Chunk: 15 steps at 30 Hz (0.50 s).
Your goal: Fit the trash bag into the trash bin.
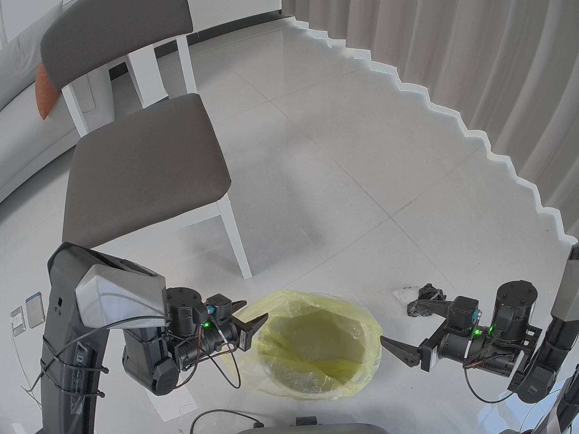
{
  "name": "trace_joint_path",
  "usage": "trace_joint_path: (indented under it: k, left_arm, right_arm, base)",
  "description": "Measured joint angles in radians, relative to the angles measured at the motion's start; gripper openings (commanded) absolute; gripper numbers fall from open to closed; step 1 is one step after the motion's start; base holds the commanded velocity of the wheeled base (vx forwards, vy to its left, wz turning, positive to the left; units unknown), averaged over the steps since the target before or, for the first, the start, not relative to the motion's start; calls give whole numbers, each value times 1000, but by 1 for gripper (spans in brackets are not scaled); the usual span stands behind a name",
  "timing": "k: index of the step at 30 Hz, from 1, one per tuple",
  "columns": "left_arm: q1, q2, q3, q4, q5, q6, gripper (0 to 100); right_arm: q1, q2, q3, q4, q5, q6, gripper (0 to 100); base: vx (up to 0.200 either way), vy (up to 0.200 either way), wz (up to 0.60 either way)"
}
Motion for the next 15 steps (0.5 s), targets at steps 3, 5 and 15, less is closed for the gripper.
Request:
trace_joint_path:
  k: [3, 5, 15]
  left_arm:
    - [-1, -3, 0, -4, 8, -9, 0]
    - [-3, -13, 4, -4, 13, -18, 0]
    - [-27, -102, 13, -6, 73, -157, 0]
  right_arm:
    - [-6, -6, 1, 0, -1, 0, 100]
    - [-9, -9, 2, 0, -1, 0, 100]
    - [-17, -13, 31, -30, 2, 23, 100]
  base:
    - [0, 0, 0]
    - [0, 0, 0]
    - [0, 0, 0]
